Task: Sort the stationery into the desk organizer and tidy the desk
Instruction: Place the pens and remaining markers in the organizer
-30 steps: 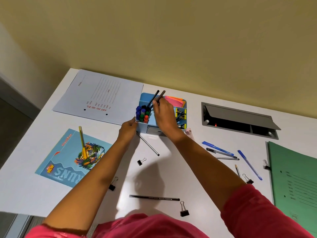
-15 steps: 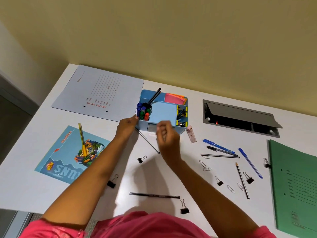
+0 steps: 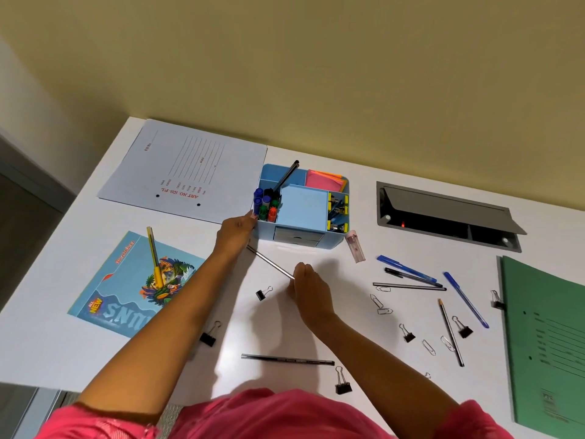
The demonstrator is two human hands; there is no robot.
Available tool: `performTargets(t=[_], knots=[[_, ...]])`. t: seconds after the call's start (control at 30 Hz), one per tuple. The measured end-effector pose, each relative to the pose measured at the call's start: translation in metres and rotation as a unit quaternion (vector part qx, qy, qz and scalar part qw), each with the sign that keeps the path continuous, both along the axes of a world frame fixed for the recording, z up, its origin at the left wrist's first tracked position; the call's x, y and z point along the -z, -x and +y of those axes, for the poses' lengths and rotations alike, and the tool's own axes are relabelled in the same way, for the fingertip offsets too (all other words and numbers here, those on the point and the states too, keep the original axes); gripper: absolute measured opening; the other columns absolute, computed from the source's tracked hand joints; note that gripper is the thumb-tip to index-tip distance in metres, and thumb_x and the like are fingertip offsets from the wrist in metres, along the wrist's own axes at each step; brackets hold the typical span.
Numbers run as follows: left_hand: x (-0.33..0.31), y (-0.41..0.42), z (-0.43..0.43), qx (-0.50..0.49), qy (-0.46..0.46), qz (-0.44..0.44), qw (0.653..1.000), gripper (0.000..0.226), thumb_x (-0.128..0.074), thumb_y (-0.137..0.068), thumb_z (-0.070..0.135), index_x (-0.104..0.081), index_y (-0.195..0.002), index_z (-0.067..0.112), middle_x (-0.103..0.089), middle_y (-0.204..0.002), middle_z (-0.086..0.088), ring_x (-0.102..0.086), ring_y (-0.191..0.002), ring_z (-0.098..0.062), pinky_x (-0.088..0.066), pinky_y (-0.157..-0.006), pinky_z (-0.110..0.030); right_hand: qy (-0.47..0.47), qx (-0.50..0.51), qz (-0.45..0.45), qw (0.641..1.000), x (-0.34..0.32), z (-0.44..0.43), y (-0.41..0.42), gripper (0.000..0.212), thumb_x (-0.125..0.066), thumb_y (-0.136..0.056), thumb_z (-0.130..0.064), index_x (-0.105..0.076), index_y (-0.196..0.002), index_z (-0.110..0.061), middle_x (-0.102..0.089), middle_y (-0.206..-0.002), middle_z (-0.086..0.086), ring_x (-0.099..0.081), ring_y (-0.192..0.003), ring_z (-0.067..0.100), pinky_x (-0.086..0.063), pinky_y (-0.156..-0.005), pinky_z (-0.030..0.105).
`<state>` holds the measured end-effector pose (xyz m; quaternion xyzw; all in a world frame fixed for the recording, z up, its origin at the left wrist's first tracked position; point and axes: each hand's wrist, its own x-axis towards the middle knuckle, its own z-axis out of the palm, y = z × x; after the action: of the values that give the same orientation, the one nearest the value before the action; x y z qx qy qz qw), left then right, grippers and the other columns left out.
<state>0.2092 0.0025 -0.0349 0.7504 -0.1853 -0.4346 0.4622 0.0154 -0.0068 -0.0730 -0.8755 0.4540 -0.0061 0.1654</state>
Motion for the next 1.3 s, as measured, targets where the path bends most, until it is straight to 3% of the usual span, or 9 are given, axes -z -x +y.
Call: performTargets(t=[0.17, 0.33, 0.43, 0.6, 0.73, 0.83, 0.9, 1.03, 1.3], knots=[[0.004, -0.001, 0.001, 0.0, 0.005, -0.01, 1.0, 0.022, -0.049, -0.094, 0.04, -0.066, -0.093, 0.028, -0.068, -0.097, -0.009, -0.061, -0.1, -0.03, -0.047, -0.094, -0.044, -0.017, -0.018, -0.026, 0.999, -0.006, 0.008, 0.026, 0.019, -0.048, -0.092, -0.017, -0.051, -0.107, -0.005, -0.061, -0.087, 0.01, -0.063, -0.07, 0.031, -0.043, -0.056, 0.034], [0.006, 0.0, 0.0, -0.005, 0.005, -0.009, 1.0, 0.026, -0.049, -0.094, 0.043, -0.068, -0.1, 0.027, -0.066, -0.099, -0.006, -0.059, -0.097, -0.024, -0.046, -0.095, -0.04, -0.031, -0.039, -0.178, 0.983, -0.032, 0.008, 0.039, 0.01, -0.058, -0.088, -0.012, -0.054, -0.097, -0.009, -0.051, -0.076, -0.004, -0.045, -0.059, 0.011, -0.041, -0.057, 0.023], [0.006, 0.001, 0.0, -0.013, -0.003, -0.012, 1.0, 0.029, -0.049, -0.092, 0.048, -0.057, -0.071, 0.031, -0.059, -0.088, -0.008, -0.054, -0.086, -0.022, -0.044, -0.081, -0.034, -0.006, -0.007, -0.307, 0.952, -0.06, -0.007, 0.016, 0.006, -0.057, -0.088, -0.004, -0.056, -0.089, -0.01, -0.053, -0.08, -0.008, -0.045, -0.061, 0.006, -0.042, -0.056, 0.021], [0.006, 0.001, 0.0, -0.017, -0.003, -0.016, 1.0, 0.034, -0.048, -0.093, 0.047, -0.065, -0.083, 0.02, -0.065, -0.088, -0.011, -0.058, -0.087, -0.026, -0.047, -0.085, -0.037, -0.027, 0.087, -0.479, 0.873, -0.104, -0.05, -0.039, 0.013, -0.05, -0.097, -0.019, -0.057, -0.097, -0.008, -0.065, -0.079, 0.004, -0.065, -0.068, 0.014, -0.056, -0.057, 0.039], [0.008, 0.002, 0.0, -0.02, -0.001, -0.018, 1.0, 0.042, -0.048, -0.093, 0.047, -0.055, -0.064, 0.018, -0.055, -0.073, -0.01, -0.048, -0.073, -0.022, -0.041, -0.074, -0.032, -0.036, 0.141, -0.436, 0.888, -0.117, -0.083, -0.073, 0.016, -0.052, -0.097, -0.024, -0.061, -0.093, -0.011, -0.066, -0.074, 0.006, -0.066, -0.065, 0.02, -0.056, -0.059, 0.043], [0.008, 0.001, 0.0, -0.016, 0.001, -0.017, 1.0, 0.041, -0.048, -0.093, 0.048, -0.06, -0.072, 0.016, -0.057, -0.075, -0.01, -0.051, -0.077, -0.023, -0.046, -0.081, -0.036, -0.024, 0.143, -0.391, 0.909, -0.116, -0.095, -0.089, 0.022, -0.055, -0.095, -0.025, -0.067, -0.089, -0.008, -0.067, -0.076, 0.004, -0.061, -0.064, 0.014, -0.046, -0.055, 0.02], [0.008, 0.001, 0.0, -0.012, 0.003, -0.019, 1.0, 0.043, -0.047, -0.094, 0.047, -0.069, -0.092, 0.011, -0.063, -0.083, -0.009, -0.057, -0.085, -0.024, -0.049, -0.091, -0.041, -0.019, 0.132, -0.348, 0.928, -0.111, -0.1, -0.095, 0.026, -0.053, -0.096, -0.027, -0.067, -0.087, -0.007, -0.066, -0.077, 0.003, -0.056, -0.064, 0.012, -0.032, -0.049, 0.008], [0.006, 0.005, -0.001, -0.016, 0.003, -0.024, 1.0, 0.041, -0.045, -0.095, 0.047, -0.067, -0.11, 0.015, -0.067, -0.103, -0.01, -0.06, -0.101, -0.027, -0.048, -0.098, -0.045, -0.029, 0.112, -0.285, 0.951, -0.102, -0.104, -0.102, 0.033, -0.05, -0.098, -0.029, -0.065, -0.083, -0.004, -0.064, -0.074, 0.008, -0.053, -0.061, 0.015, -0.024, -0.045, 0.013], [0.01, 0.003, 0.0, -0.016, 0.006, -0.025, 1.0, 0.046, -0.046, -0.094, 0.048, -0.068, -0.089, 0.009, -0.067, -0.094, -0.018, -0.061, -0.097, -0.034, -0.048, -0.095, -0.048, -0.014, 0.09, -0.292, 0.952, -0.106, -0.098, -0.095, 0.025, -0.052, -0.097, -0.025, -0.066, -0.103, -0.005, -0.068, -0.094, 0.009, -0.061, -0.079, 0.015, -0.033, -0.055, 0.012]])
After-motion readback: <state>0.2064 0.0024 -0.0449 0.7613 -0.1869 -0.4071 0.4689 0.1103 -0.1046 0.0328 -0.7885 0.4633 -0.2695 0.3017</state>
